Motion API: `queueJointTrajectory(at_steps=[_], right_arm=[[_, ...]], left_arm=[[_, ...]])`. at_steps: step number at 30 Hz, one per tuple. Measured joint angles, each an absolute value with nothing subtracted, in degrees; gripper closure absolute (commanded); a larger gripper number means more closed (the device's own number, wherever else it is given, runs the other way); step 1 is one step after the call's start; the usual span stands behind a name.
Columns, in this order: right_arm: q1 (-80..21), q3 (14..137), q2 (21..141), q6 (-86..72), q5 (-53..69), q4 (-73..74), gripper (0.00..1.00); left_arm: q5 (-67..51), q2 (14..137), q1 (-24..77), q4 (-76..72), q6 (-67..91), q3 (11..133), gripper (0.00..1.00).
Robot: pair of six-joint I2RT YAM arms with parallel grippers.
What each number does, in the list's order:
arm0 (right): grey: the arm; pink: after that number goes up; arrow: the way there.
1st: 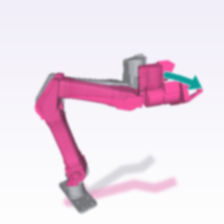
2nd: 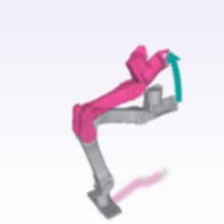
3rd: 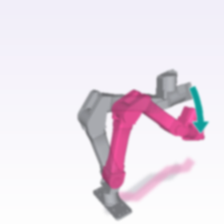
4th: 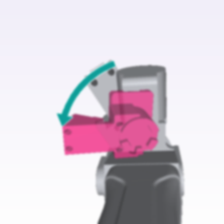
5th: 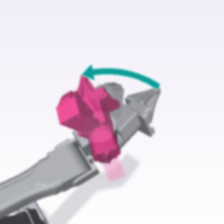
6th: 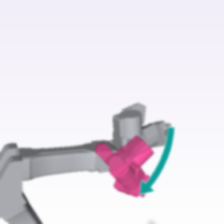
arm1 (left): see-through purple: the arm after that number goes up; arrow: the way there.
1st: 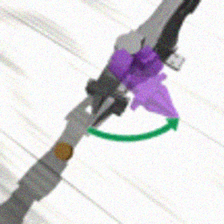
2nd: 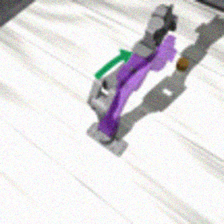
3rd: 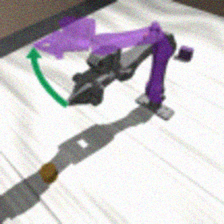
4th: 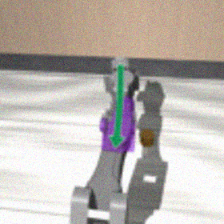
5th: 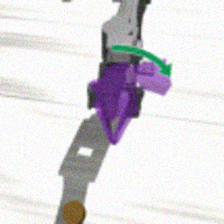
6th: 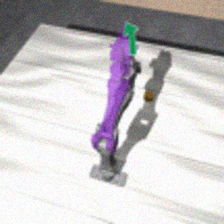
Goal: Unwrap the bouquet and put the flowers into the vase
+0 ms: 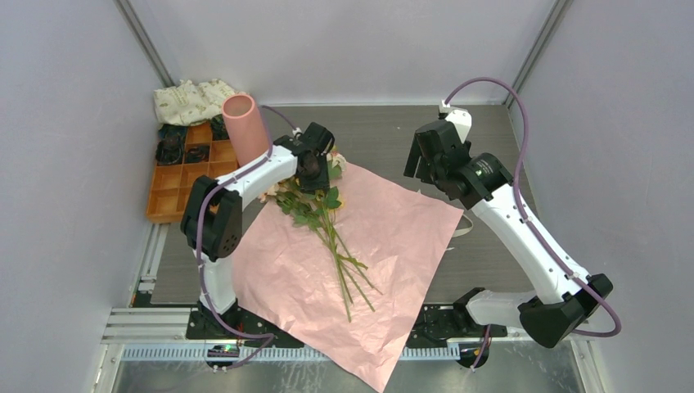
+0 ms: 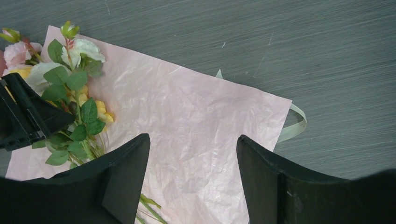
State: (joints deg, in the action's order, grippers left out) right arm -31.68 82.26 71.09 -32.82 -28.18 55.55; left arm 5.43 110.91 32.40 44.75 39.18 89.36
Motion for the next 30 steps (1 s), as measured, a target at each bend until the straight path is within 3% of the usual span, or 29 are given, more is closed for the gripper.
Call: queueJointTrajectory(at_steps=[6, 11, 14, 21, 30], right_arm=[[-31.48, 82.26, 71.26, -32.80, -27.53, 55.31, 0.27], [-31.38, 82.24, 71.26, -32.80, -27.29, 55.29, 0.27], [-31.38, 81.93, 71.26, -32.82, -27.07, 55.18, 0.27], [-31.38, 81.45, 71.26, -32.84, -26.11, 54.48, 0.27], [-31.38, 81.36, 71.22, -32.86, -25.15, 54.13, 0.28]], left_arm=[[3.49, 115.94, 32.12, 44.34, 38.54, 91.18, 0.66], [1.83, 118.63, 32.14, 44.36, 38.70, 92.36, 0.90], [1.37, 118.65, 32.14, 44.36, 38.48, 92.95, 0.97], [1.43, 115.66, 32.14, 45.89, 38.37, 93.21, 1.00], [2.79, 96.07, 32.14, 49.52, 36.93, 97.89, 1.00]])
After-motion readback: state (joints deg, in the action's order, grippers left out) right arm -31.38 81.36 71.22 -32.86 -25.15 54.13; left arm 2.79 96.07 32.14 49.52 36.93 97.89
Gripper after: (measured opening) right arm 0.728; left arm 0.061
